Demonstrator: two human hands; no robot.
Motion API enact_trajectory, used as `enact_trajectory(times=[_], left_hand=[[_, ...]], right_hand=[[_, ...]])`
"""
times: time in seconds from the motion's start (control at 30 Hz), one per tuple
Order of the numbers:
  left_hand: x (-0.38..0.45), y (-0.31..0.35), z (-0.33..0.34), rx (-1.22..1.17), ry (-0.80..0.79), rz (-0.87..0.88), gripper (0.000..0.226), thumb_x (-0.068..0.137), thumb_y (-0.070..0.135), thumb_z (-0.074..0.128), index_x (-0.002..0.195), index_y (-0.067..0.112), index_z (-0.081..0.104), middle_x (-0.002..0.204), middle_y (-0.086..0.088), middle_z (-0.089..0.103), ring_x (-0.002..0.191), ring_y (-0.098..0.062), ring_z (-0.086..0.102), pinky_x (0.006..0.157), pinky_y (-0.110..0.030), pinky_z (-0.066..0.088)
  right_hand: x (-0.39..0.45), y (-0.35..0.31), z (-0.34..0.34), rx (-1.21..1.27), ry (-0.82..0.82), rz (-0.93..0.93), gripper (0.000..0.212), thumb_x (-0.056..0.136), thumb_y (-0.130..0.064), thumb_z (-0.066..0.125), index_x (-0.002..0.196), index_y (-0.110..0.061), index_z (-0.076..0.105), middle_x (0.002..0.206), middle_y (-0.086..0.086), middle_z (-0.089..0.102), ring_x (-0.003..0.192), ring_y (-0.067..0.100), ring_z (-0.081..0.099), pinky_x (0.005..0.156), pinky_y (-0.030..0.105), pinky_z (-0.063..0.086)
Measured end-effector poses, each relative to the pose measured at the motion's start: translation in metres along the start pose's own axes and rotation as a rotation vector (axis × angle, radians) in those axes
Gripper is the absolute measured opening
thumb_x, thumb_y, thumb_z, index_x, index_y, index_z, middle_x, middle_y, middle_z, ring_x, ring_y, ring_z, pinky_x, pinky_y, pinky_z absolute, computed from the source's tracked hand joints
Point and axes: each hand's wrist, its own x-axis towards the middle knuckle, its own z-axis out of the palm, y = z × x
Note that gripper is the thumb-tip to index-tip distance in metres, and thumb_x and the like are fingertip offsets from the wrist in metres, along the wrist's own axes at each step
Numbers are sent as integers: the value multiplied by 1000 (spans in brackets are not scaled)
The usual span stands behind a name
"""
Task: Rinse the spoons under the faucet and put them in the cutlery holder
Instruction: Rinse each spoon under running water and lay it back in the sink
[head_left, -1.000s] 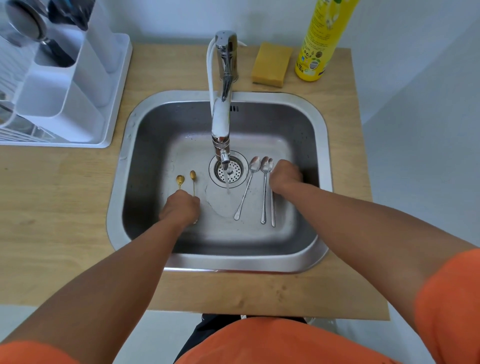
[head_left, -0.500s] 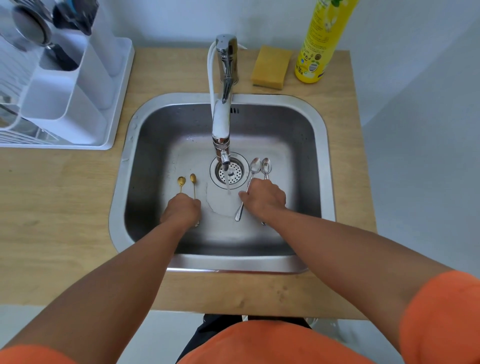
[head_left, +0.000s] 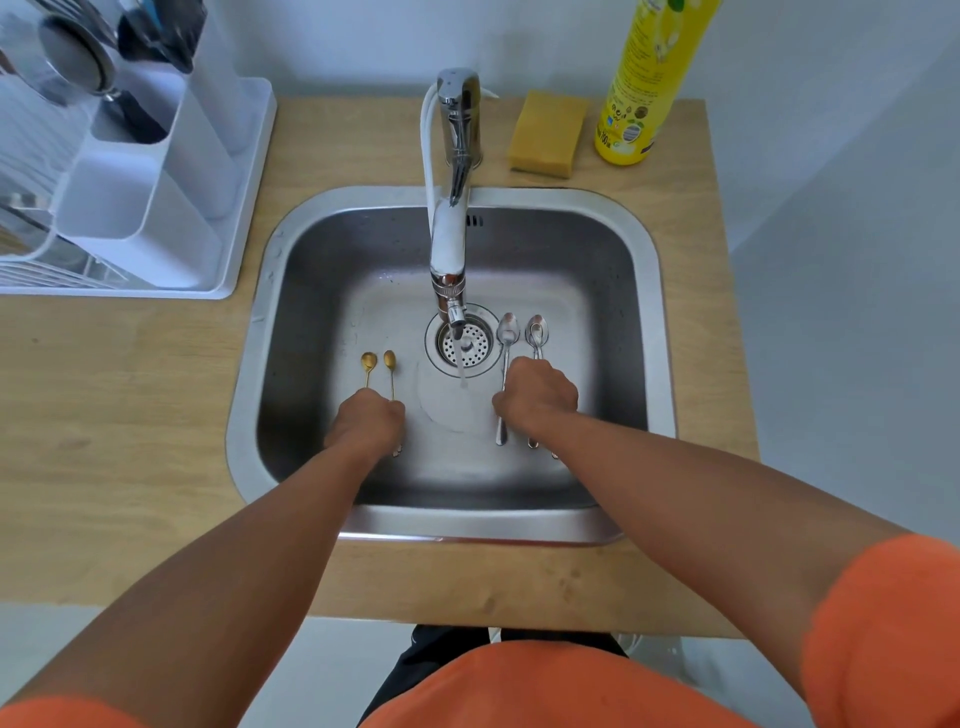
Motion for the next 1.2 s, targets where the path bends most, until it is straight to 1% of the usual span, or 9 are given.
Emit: enact_trajectory(times=[0.17,0.3,0.43,0.57,0.67,0.83,0.93,1.1,1.2], left_hand=[[1,1,3,5,-1,2,27,102,26,49,84,9,61,82,-10,63,69,-24,58,59,-32,42],[2,3,3,-19,-12,2,27,102,27,49,87,8,63,84,-11,64,72,-25,60,63,-34,44],[4,4,2,-13,-15,13,27,101,26,49,87,8,63,85,-12,65,74,-26,61,65,-35,45],[3,5,3,3,-17,14,28,102,28,48,85,10,62,84,-10,64,71,-24,60,62,-34,44],[2,6,2,21,-18,17,26,100,26,49,82,11,60,82,-9,62,69,-23,58,59,-32,42],[0,7,2,12,-25,19,25,99,24,49,82,10,60,83,-10,62,69,-23,57,58,-32,42],[-1,6,3,13,-27,20,25,100,23,48,83,10,60,83,-9,62,69,-23,58,56,-31,41],[-1,5,2,-22,-53,-1,25,99,23,48,87,7,63,87,-13,67,79,-32,69,72,-39,55],[0,4,2,-5,-42,11,25,100,23,48,84,8,61,85,-12,66,73,-27,63,62,-34,46]], right_hand=[[2,6,2,54,25,44,17,82,-34,59,77,-20,49,86,0,54,77,29,54,60,30,37],[14,13,-8,138,134,153,19,90,-39,55,90,-20,60,106,7,70,95,34,68,68,31,42],[23,27,-16,190,129,274,25,92,-24,59,113,-13,63,120,9,68,107,34,68,72,32,44],[23,32,-16,190,78,250,6,92,-20,61,90,-14,61,112,10,70,98,35,68,68,31,46],[24,31,-17,141,79,210,20,91,-23,61,76,-14,51,108,9,69,86,32,62,65,31,44],[24,26,-17,59,81,113,13,93,-29,59,88,-20,52,115,9,68,104,34,67,69,32,43],[26,23,-17,63,46,136,17,90,-24,61,80,-18,49,100,5,64,96,32,66,64,29,42],[31,24,-22,163,-65,153,14,86,-22,58,76,-19,48,77,-3,49,71,23,54,49,24,31],[33,31,-24,196,-84,145,10,87,-20,52,78,-19,49,79,-1,51,67,17,52,51,25,35]])
